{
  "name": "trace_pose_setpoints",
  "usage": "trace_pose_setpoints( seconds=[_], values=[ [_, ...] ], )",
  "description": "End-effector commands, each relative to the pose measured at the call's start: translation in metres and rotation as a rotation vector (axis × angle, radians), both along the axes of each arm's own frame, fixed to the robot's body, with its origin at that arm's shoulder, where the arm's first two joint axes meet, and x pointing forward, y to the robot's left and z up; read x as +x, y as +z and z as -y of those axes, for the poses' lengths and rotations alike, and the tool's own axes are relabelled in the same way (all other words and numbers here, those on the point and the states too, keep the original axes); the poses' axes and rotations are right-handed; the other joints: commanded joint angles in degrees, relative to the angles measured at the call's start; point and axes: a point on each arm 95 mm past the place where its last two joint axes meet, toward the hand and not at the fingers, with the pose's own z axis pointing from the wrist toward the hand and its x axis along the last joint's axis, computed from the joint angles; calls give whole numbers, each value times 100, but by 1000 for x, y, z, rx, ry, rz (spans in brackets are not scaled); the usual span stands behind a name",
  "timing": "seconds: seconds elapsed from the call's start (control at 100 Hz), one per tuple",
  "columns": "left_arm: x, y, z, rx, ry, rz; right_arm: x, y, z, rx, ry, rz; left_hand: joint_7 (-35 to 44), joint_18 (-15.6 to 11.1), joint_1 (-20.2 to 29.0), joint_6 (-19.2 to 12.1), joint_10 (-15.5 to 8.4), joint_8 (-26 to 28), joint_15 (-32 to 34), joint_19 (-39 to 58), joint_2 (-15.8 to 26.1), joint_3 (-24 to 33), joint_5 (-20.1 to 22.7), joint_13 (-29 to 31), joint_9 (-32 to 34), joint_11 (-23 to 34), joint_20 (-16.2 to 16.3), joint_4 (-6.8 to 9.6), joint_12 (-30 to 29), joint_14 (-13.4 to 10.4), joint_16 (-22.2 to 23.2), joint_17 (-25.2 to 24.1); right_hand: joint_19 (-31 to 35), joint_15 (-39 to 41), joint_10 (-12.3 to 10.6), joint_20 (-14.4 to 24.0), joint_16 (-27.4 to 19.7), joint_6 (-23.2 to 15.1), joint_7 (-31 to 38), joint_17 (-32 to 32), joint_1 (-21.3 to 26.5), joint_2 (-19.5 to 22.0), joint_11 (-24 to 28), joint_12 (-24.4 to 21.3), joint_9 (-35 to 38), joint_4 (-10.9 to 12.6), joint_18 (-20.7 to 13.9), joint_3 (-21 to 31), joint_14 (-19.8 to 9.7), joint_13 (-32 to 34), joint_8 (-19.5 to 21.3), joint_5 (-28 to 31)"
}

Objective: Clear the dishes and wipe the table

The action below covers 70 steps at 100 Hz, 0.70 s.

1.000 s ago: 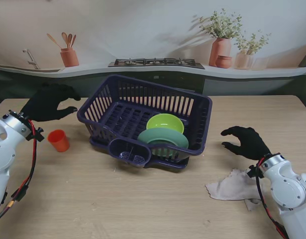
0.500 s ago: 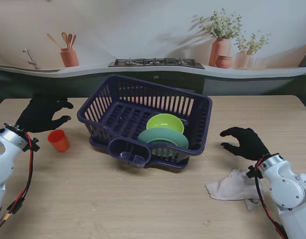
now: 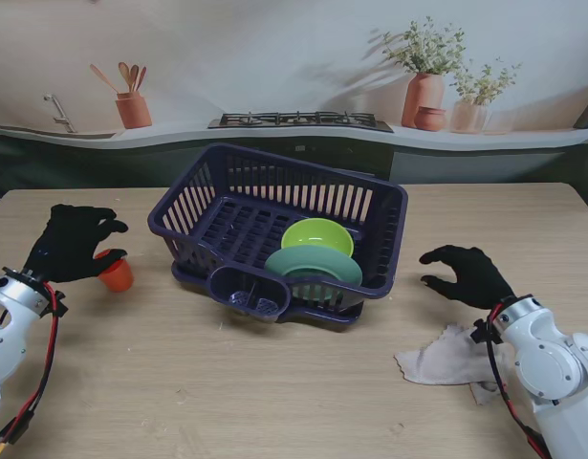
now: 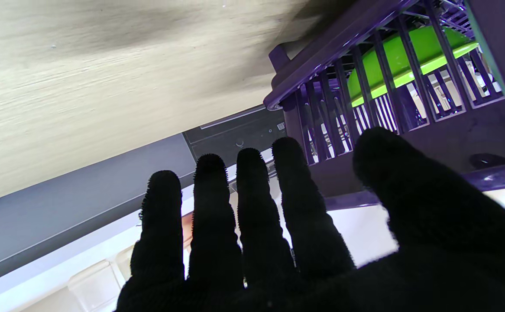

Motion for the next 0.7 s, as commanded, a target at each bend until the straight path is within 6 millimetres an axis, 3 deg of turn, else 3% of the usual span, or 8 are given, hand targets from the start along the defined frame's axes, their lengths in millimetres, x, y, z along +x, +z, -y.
trace_pose_setpoints(
  seconds=[0.0, 0.27, 0.69],
  values=[
    [-6, -12, -4, 5, 19, -33, -2, -2, -3, -8, 12, -16, -52, -108, -150, 90, 119, 16, 167, -156, -82, 255, -82, -44, 13, 128, -132, 142, -21, 159, 173, -120, -99, -84, -95, 87, -39, 3, 12, -94, -186, 63, 14, 58, -108, 112, -173, -52, -123, -120, -9, 17],
    [-20, -27, -14, 100, 53, -29, -2, -3, -4, -8, 14, -22, 59, 3, -335, 71, 181, 129, 494, 25, -108, 282, -36, 10, 60, 316, -34, 112, 84, 256, 418, -98, -103, -81, -98, 87, -36, -3, 18, -99, -190, 62, 14, 58, -105, 112, -181, -54, -129, -116, -9, 12],
    [-27, -49, -16, 124, 115, -67, -2, -4, -7, -10, 16, -30, -1, 109, -459, 129, 230, 139, 558, -183, -145, 337, 161, 122, 220, 349, -156, 101, 103, 316, 460, -147, -111, -84, -97, 89, -35, 4, 24, -103, -189, 62, 12, 59, -107, 112, -185, -53, -120, -120, -12, 7]
  ],
)
